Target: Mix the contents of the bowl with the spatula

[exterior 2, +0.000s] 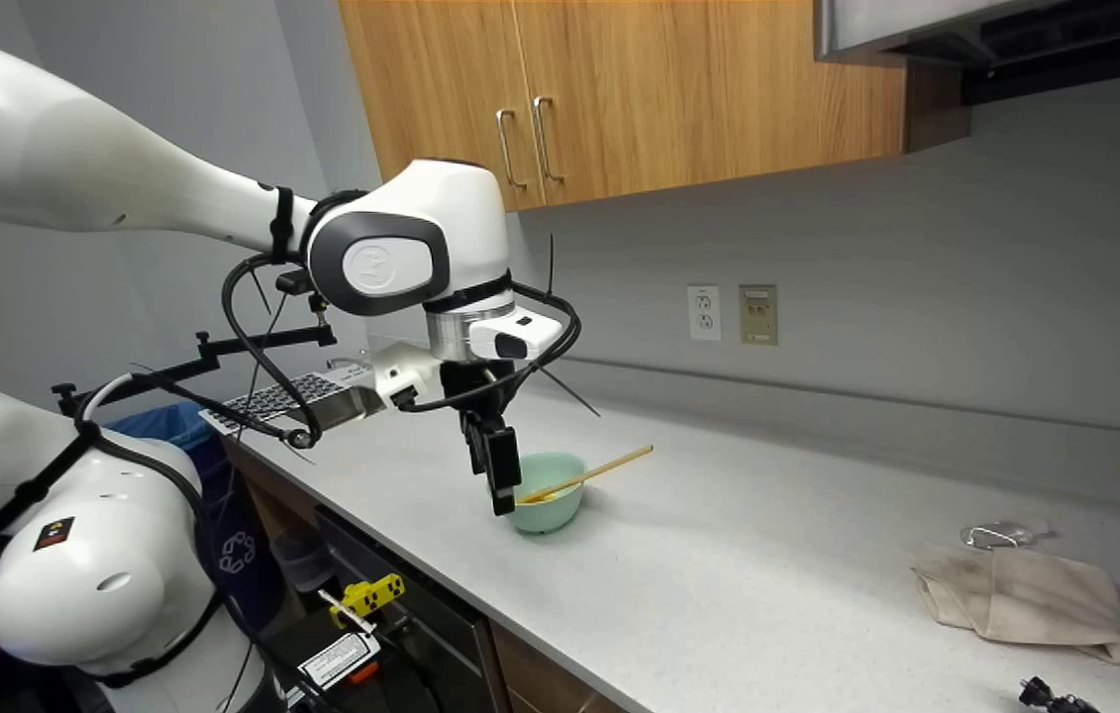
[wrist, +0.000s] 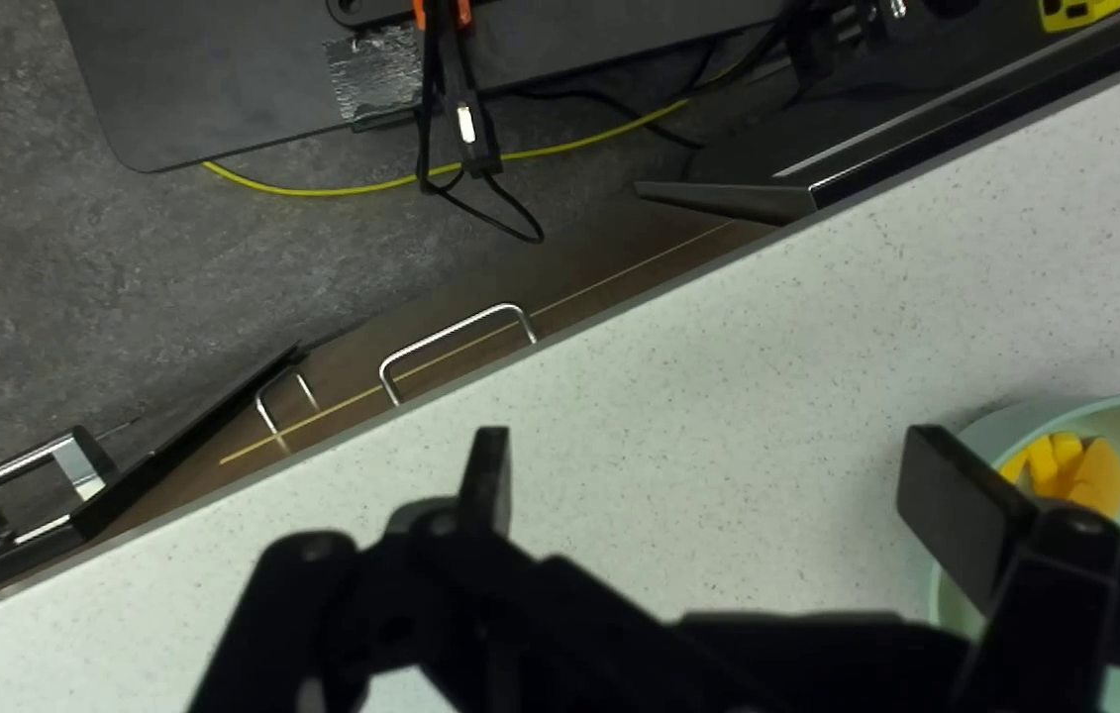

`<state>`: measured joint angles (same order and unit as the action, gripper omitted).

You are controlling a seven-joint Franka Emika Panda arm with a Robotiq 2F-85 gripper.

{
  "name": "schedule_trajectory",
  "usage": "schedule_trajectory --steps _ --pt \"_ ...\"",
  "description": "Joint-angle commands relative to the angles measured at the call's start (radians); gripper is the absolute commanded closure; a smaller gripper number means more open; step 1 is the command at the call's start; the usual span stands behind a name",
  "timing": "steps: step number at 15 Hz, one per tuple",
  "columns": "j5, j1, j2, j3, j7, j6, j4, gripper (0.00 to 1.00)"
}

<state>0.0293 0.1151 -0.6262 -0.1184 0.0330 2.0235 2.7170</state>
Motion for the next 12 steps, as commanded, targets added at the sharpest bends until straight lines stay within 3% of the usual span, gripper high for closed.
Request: schedule_trajectory --steps 1,7,12 --pt "-0.066 -0.021 0.004 0.020 0.025 0.028 -0.001 0.00" --pt "-0.173 -0.039 0.019 0.077 0.131 0.156 -0.010 0.00" --pt "-0.142 -0.024 0.009 0.067 0.098 0.120 -0.001 0.00"
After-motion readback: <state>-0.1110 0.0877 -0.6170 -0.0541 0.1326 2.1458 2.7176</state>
